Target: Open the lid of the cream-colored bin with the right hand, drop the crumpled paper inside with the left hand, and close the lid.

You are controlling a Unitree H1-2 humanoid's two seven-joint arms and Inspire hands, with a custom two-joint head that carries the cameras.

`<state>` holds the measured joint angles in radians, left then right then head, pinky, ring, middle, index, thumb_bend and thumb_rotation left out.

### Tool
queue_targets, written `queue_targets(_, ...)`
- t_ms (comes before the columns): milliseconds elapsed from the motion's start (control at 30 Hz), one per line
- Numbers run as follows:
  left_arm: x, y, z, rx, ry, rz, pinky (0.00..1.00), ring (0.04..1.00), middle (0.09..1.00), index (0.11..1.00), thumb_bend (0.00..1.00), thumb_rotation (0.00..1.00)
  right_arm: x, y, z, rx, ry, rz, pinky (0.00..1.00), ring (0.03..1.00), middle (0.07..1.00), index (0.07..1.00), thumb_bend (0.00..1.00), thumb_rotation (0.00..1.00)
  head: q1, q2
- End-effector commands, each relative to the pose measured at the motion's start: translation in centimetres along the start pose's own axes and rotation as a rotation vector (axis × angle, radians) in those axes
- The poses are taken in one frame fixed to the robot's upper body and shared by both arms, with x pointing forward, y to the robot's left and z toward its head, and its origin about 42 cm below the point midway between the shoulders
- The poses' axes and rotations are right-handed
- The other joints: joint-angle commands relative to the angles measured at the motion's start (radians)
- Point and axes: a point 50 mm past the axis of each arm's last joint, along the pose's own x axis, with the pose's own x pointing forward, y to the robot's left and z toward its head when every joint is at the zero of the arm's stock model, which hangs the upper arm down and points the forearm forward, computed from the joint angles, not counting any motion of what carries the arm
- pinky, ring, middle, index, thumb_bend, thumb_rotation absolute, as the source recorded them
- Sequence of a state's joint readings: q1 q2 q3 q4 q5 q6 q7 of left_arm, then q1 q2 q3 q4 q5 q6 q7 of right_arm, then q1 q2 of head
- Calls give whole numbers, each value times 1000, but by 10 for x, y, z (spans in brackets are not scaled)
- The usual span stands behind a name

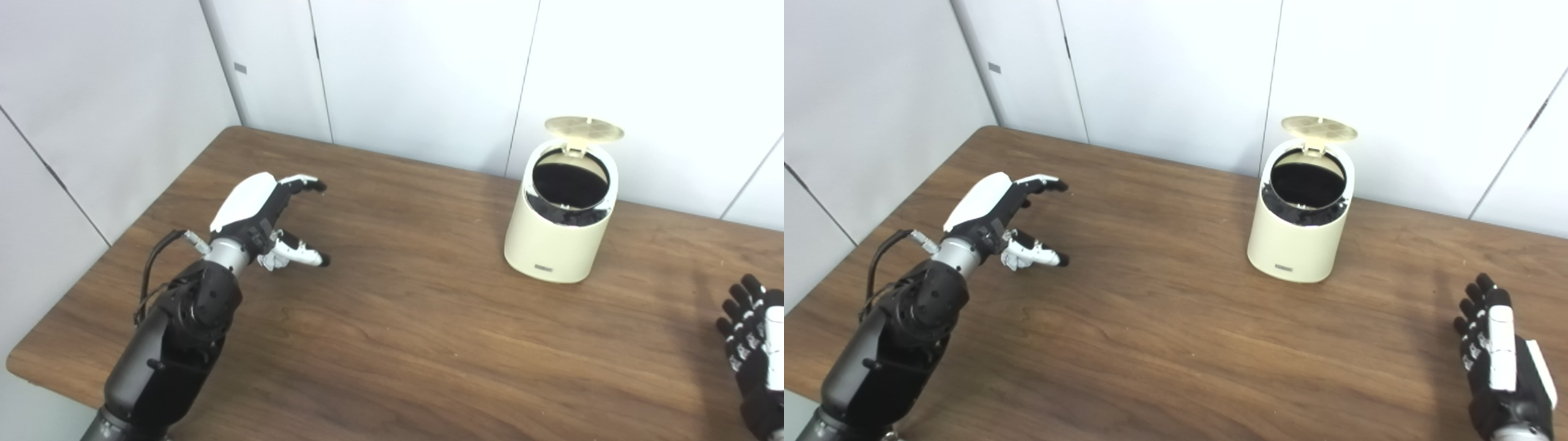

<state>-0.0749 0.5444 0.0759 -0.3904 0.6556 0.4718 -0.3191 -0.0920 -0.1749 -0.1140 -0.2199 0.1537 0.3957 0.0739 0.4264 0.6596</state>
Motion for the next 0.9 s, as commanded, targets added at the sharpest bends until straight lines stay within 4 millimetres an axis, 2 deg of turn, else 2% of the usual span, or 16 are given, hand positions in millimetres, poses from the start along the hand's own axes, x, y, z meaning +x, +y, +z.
queue_targets(0, 4, 18, 3, 82, 0, 58, 757, 863, 846, 800, 1000, 70, 5, 3, 22, -6, -89, 13, 1000, 999, 998, 997, 388, 1000, 0, 1)
queue_targets(133, 6, 21, -4, 170, 30, 63, 729, 843, 838, 794, 1000, 55, 5, 3, 21, 4, -85, 11, 1000, 997, 991, 990, 385, 1000, -10, -2)
queue_targets(400, 6, 23, -19, 245, 91, 45, 772, 866, 862, 822, 980, 37, 7, 3, 19, 2, -78, 5, 1000, 986, 978, 991, 362, 1000, -19, -8)
queue_targets(700, 9, 14, -26, 239, 142, -15, 710, 857, 864, 809, 942, 12, 8, 0, 18, 34, -78, 13, 1000, 968, 962, 982, 377, 1000, -18, -11)
queue_targets(867, 13, 11, -29, 254, 154, -46, 672, 810, 830, 785, 920, 1, 8, -1, 19, 40, -79, 19, 1000, 964, 954, 978, 364, 1000, -19, -10)
